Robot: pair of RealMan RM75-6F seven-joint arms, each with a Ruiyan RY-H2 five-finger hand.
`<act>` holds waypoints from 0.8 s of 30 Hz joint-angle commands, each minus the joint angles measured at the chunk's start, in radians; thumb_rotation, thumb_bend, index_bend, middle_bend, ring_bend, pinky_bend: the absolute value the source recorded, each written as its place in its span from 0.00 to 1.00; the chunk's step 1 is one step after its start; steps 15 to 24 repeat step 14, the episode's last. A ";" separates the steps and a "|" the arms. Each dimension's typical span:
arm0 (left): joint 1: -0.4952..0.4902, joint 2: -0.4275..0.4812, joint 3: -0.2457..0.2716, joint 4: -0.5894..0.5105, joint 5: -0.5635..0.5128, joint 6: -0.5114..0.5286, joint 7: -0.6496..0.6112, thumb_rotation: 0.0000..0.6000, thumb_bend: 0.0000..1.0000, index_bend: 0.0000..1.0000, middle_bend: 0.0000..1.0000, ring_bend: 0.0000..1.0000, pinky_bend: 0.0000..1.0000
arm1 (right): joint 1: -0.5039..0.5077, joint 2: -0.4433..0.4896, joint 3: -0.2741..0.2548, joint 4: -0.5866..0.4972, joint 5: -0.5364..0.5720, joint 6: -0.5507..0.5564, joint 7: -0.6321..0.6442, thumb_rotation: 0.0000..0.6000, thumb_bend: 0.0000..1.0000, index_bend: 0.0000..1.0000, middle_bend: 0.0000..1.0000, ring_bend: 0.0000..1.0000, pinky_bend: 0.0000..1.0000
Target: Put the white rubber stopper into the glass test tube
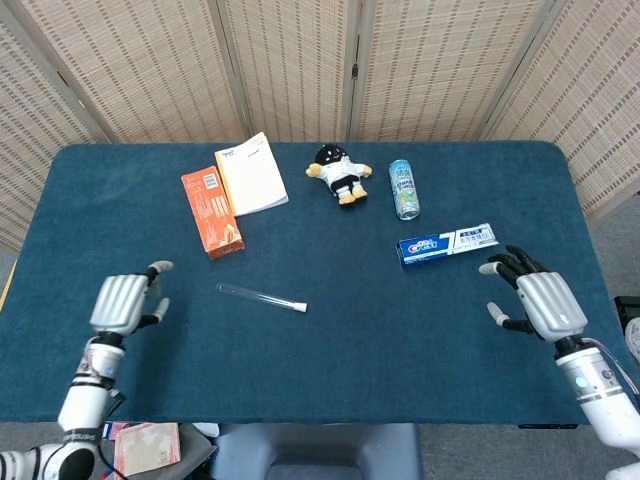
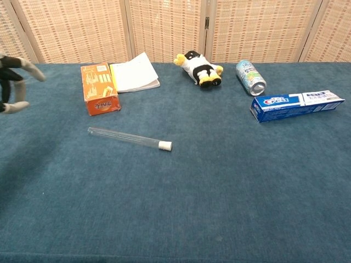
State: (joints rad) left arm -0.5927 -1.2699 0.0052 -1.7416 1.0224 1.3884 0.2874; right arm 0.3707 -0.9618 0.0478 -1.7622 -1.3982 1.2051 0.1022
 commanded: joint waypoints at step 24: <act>0.305 0.096 0.083 0.041 0.254 0.250 -0.147 1.00 0.37 0.21 0.35 0.35 0.41 | -0.223 -0.010 -0.076 0.025 -0.087 0.255 -0.029 1.00 0.30 0.27 0.21 0.07 0.24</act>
